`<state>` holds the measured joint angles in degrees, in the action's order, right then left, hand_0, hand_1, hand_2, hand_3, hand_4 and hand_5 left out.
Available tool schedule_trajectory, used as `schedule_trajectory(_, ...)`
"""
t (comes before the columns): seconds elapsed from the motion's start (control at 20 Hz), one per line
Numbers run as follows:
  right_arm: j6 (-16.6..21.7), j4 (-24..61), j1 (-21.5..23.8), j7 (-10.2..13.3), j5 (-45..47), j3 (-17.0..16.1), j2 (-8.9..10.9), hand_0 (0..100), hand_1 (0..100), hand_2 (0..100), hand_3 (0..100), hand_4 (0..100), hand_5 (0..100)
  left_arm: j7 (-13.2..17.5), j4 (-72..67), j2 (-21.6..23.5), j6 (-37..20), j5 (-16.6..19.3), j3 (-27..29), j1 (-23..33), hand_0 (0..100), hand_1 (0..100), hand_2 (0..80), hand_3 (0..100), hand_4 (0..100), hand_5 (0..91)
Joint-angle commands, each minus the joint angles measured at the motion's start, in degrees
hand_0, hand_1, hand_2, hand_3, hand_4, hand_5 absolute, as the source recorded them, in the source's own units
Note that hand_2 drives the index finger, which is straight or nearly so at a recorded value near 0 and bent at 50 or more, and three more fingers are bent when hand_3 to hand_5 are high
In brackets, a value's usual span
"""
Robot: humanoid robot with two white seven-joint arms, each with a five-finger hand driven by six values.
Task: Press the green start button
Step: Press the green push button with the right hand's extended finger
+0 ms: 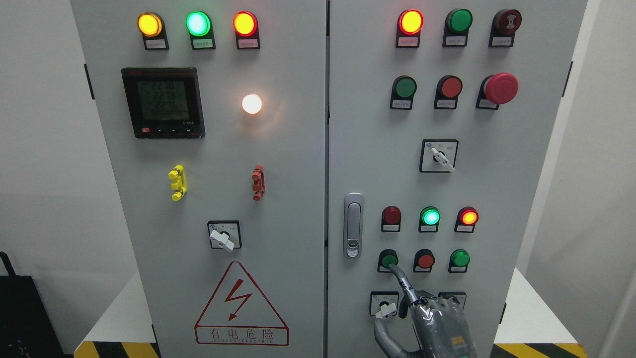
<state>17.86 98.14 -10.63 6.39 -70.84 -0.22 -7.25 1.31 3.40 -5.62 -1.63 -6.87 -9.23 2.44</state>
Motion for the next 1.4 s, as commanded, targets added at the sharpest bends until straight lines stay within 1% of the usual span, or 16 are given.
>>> schedule_trajectory(0.0, 0.07, -2.95, -0.88, -0.32, 0.35, -0.31, 0.04, 50, 34, 0, 73, 80, 92, 0.01, 0.03, 0.0, -0.04, 0.01, 0.0, 0.02, 12, 56, 0.0, 0, 0, 0.0)
schedule_trajectory(0.15, 0.15, -3.83, -2.11, -0.24, 0.44, -1.19, 0.13, 51, 34, 0, 73, 81, 92, 0.01, -0.06, 0.0, -0.04, -0.08, 0.0, 0.02, 12, 56, 0.0, 0, 0, 0.0)
schedule_trajectory(0.3, 0.15, -4.45, -2.82, -0.24, 0.53, -1.28, 0.13, 51, 34, 0, 73, 81, 92, 0.01, 0.03, 0.0, -0.04, 0.01, 0.0, 0.02, 12, 56, 0.0, 0, 0, 0.0)
schedule_trajectory(0.95, 0.33, -5.59, -2.91, -0.06, 1.41, -1.63, 0.13, 52, 35, 0, 73, 81, 93, 0.01, 0.03, 0.0, -0.04, 0.01, 0.0, 0.02, 12, 56, 0.0, 0, 0, 0.0)
schedule_trajectory(1.25, 0.33, -4.8, -2.64, 0.2, 1.59, -1.63, 0.04, 53, 35, 0, 74, 81, 93, 0.01, 0.03, 0.0, -0.04, 0.01, 0.0, 0.02, 12, 56, 0.0, 0, 0, 0.0)
schedule_trajectory(1.35, 0.33, -3.57, -2.38, 0.12, 2.9, -1.54, 0.04, 53, 35, 0, 74, 81, 93, 0.01, 0.03, 0.0, -0.04, 0.01, 0.0, 0.02, 12, 56, 0.0, 0, 0, 0.0)
